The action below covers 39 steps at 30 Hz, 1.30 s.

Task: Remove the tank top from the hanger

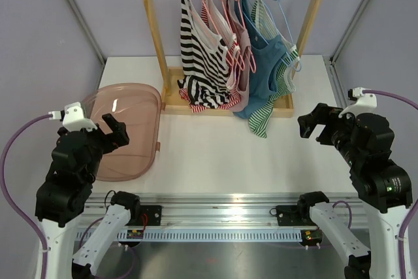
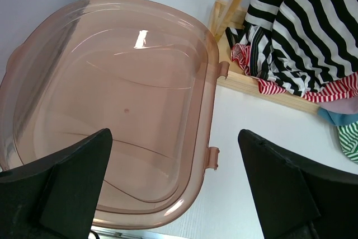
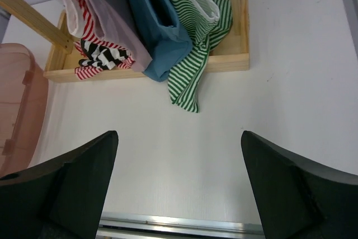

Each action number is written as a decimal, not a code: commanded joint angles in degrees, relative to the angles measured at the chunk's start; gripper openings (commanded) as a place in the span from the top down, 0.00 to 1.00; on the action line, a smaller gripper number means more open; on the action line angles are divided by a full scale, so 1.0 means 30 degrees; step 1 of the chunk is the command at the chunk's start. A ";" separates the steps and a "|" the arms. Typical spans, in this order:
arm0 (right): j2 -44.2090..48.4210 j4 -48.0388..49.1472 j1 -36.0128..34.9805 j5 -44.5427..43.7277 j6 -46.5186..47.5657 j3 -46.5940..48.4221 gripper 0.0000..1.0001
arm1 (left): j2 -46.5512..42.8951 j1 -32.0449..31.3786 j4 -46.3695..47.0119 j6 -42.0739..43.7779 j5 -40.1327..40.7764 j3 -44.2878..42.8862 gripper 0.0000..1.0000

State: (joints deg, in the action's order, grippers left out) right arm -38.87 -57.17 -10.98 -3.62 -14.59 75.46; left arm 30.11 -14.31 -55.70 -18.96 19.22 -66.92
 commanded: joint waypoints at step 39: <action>-2.4916 0.2999 -0.7091 0.0626 0.4304 2.5673 0.31 | 0.0247 -0.0095 0.4768 -0.1034 -0.2364 0.5430 0.01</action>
State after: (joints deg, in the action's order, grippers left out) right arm -109.49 -45.63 -31.83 2.20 -6.28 147.02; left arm 30.20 -14.31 -44.82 -23.11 13.69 -50.39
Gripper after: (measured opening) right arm 0.700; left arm 0.988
